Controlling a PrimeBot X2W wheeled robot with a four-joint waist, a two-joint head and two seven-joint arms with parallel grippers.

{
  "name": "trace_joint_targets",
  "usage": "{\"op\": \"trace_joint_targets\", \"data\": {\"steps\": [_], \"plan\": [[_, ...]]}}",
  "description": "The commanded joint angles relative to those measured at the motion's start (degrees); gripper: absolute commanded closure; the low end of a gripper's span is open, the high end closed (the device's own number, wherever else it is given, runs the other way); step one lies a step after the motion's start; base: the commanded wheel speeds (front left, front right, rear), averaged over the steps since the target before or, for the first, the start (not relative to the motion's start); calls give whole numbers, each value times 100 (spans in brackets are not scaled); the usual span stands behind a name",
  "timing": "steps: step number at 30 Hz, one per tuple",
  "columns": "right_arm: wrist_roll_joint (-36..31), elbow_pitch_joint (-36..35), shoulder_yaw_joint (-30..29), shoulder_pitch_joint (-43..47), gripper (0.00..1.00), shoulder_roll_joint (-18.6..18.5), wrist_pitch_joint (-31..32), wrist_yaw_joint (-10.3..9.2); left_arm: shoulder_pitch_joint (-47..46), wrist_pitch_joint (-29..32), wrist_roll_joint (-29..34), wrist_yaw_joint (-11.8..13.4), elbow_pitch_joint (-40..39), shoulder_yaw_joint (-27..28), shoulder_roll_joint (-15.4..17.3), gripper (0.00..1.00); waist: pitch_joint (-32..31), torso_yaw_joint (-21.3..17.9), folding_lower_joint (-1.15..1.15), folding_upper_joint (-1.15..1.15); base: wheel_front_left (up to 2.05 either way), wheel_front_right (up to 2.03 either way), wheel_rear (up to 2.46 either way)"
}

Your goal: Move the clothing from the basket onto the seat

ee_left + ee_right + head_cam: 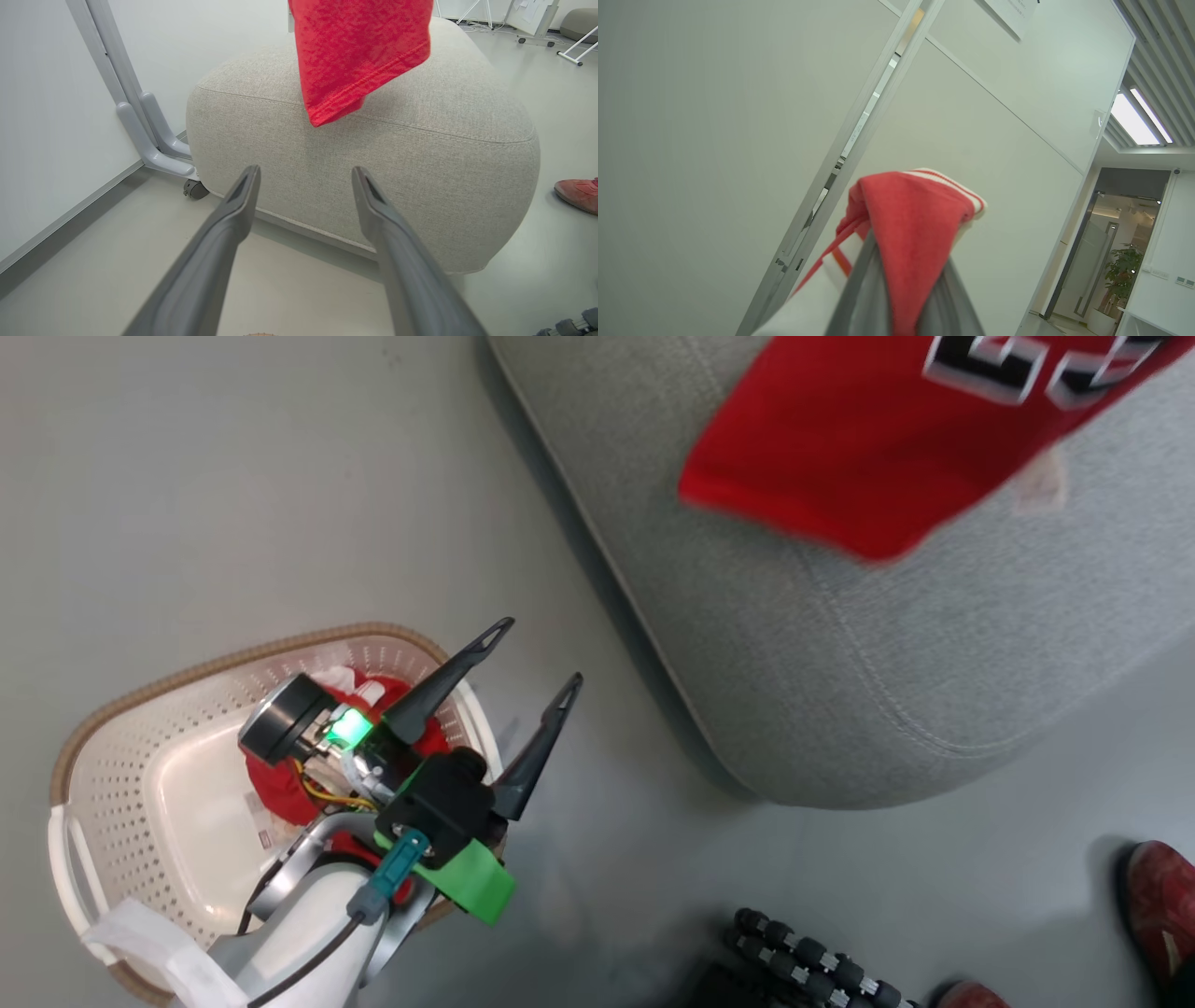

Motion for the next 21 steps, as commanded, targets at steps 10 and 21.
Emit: {"op": "trace_joint_targets", "data": {"steps": [10, 21], "plan": [[-797, 1600, -632, 167, 100, -356, -13, -8, -347, -60, -133, 19, 63, -135, -109, 0, 756, 857, -1, -1, 0, 0, 0], [-1037, 2900, -1572, 1650, 0, 725, -13, -8, -376, -332, -216, 127, 401, -208, -268, 0, 511, 1058, -1, -1, 0, 0, 0]]}}
